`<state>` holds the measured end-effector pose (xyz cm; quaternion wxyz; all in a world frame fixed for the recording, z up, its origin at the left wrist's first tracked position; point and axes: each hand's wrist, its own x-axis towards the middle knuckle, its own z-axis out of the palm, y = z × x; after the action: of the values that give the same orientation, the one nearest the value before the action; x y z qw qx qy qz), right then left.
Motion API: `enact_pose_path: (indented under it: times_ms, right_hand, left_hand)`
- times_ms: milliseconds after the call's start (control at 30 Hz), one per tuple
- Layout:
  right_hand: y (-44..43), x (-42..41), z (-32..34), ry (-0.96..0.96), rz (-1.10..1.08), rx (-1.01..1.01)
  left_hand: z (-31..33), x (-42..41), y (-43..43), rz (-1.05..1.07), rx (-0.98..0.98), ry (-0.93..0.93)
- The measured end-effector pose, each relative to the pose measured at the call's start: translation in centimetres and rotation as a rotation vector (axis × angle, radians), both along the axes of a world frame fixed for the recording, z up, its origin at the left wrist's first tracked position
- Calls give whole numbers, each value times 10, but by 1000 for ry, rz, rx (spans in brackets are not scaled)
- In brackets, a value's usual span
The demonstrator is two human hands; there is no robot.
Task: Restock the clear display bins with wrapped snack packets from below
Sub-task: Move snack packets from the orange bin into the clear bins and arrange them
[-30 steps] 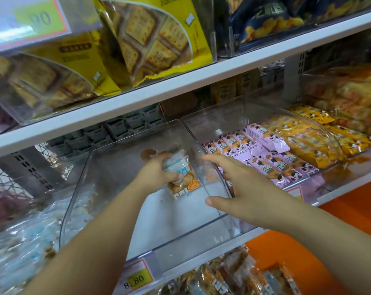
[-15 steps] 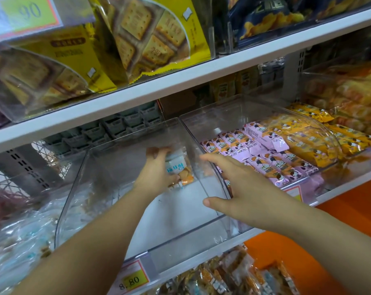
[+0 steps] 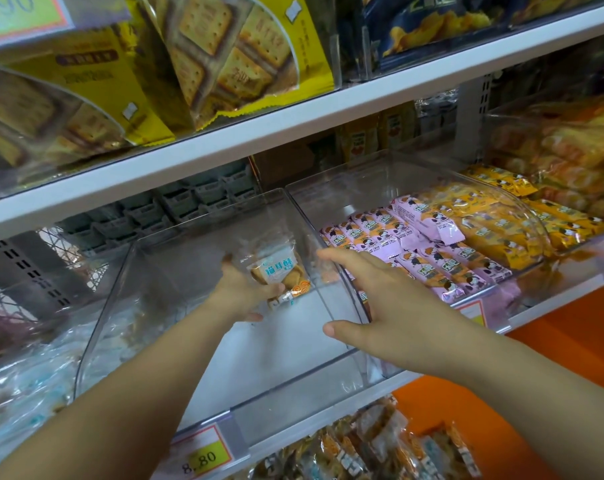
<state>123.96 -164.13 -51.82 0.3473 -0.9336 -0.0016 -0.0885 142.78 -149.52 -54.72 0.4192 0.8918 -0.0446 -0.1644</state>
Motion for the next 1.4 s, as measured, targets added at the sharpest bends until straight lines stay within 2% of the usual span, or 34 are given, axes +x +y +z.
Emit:
enact_pose_path:
  times_ms: [67,200,300,533,633,700,800,867,967,1033,1133,1200,1300,1400]
  right_hand:
    - [0,0,0,-4,-2,0]
    - [0,0,-1,-17,-7,-11]
    - [1,1,-2,-25,-7,5]
    - [-1,3,-5,-42,-12,18]
    - [3,1,-6,-72,-46,-36]
    - [6,0,-8,-132,-67,-83]
    - [13,-6,-13,-217,-117,-159]
    - [20,-12,-17,-326,-149,-182]
    - [39,-28,-19,-553,-121,-215]
    - [57,-42,-21,-608,-53,-203]
    - [85,-64,-37,-494,88,-149]
    - [101,-72,-54,-346,182,-170]
    - [119,-68,-81,-41,247,-190]
    - [128,-53,-114,172,237,-196]
  left_hand:
    - [-1,-3,1,-54,36,45]
    - [-8,-2,-4,-61,54,-104]
    - [-11,1,-6,-54,68,-148]
    - [3,-4,3,-97,140,-28]
    - [13,-9,13,-103,160,-43]
    - [22,-18,22,-124,176,-150]
    - [38,-45,36,-177,268,-417]
    - [47,-72,47,-194,179,-548]
    - [54,-126,69,-267,-56,-663]
    - [52,-162,92,-331,-152,-722]
    - [30,-204,137,-401,-163,-720]
    - [6,-220,166,-414,-139,-680]
    - [-37,-223,199,-377,-41,-524]
    - [-79,-207,226,-299,88,-341]
